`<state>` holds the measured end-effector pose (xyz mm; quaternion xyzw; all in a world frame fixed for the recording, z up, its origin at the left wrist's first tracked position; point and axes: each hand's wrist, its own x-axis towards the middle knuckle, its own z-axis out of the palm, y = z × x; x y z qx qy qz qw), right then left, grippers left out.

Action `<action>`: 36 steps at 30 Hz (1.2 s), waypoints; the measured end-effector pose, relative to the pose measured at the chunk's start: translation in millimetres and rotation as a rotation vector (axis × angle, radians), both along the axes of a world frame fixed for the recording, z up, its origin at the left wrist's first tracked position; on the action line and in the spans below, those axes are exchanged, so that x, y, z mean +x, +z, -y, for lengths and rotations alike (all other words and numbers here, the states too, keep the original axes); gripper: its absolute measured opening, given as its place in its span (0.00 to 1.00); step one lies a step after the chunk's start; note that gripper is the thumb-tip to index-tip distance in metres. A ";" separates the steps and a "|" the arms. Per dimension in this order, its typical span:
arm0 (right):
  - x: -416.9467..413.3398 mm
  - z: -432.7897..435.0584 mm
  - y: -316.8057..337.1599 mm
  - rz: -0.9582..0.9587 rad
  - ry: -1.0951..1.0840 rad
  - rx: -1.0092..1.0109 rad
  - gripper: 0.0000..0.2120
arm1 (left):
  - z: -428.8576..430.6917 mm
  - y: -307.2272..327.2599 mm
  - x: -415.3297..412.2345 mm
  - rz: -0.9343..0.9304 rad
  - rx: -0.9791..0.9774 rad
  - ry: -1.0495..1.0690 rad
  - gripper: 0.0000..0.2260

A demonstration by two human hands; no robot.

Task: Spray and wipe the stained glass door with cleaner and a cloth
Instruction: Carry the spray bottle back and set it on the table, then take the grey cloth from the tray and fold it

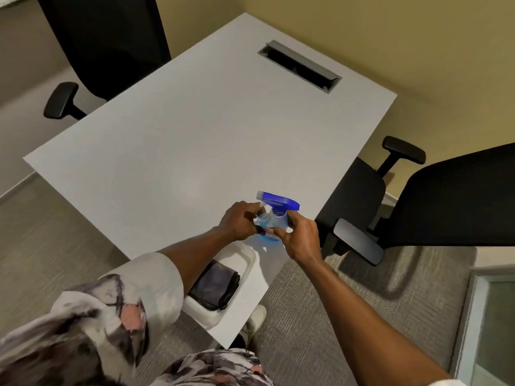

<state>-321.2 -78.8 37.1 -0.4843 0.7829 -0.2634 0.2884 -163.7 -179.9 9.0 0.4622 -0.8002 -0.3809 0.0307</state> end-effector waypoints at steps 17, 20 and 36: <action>-6.6 -6.8 -15.2 -0.025 0.024 0.046 0.33 | 3.1 3.5 8.0 0.175 -0.001 -0.084 0.33; -4.8 -20.6 -15.9 -0.013 -0.045 0.098 0.39 | -0.8 9.9 25.4 0.233 -0.067 -0.056 0.32; 95.1 -75.6 -19.8 0.138 0.126 0.041 0.06 | -142.2 -2.9 194.2 -0.030 0.085 0.954 0.11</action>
